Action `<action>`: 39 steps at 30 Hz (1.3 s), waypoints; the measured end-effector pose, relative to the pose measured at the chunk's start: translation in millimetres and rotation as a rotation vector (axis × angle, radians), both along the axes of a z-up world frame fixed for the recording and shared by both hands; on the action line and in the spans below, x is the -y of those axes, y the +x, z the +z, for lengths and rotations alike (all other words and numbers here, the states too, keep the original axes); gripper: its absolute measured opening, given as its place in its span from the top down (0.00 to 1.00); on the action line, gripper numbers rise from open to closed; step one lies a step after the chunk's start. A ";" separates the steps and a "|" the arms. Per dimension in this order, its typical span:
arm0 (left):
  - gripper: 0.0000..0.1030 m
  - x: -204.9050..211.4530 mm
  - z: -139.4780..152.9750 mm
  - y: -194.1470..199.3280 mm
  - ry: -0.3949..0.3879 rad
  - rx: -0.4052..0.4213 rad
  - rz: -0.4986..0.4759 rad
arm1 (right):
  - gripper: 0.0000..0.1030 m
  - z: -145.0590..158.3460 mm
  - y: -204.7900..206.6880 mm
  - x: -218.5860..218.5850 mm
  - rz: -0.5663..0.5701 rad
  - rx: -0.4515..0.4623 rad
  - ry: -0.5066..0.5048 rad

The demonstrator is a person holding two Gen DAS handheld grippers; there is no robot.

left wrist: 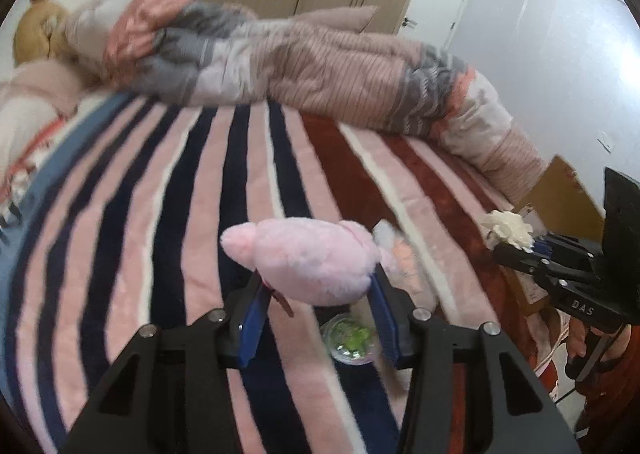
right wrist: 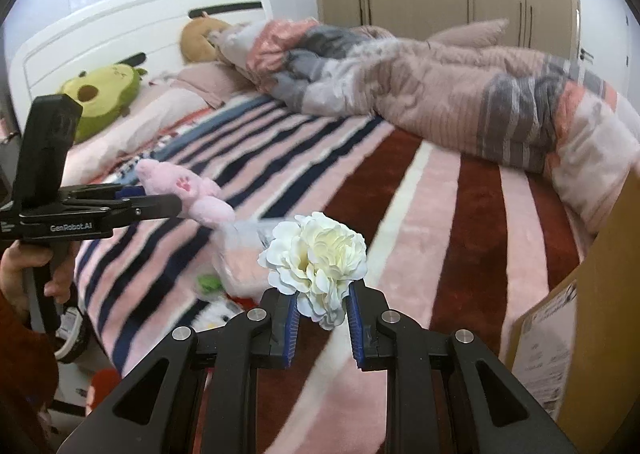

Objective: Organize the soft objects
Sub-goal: 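Drop the flower and pink pig into the box, opening both tools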

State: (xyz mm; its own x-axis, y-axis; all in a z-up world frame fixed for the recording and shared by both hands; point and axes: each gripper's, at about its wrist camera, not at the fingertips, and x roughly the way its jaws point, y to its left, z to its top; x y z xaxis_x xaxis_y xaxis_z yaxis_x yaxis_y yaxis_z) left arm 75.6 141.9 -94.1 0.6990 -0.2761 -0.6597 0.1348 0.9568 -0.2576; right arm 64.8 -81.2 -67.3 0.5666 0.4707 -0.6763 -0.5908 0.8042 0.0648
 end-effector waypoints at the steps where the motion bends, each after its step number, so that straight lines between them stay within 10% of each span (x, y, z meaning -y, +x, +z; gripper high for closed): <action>1: 0.56 3.8 13.5 -3.6 0.006 0.020 -0.008 | 0.84 7.9 -2.8 -0.1 0.008 0.013 0.007; 17: 0.56 171.3 152.6 -33.7 0.009 0.248 -0.275 | 0.84 112.5 -57.4 131.2 -0.073 0.229 0.016; 39: 0.44 332.9 109.1 24.6 0.180 0.085 -0.484 | 0.57 45.6 -22.2 236.3 -0.181 0.029 -0.099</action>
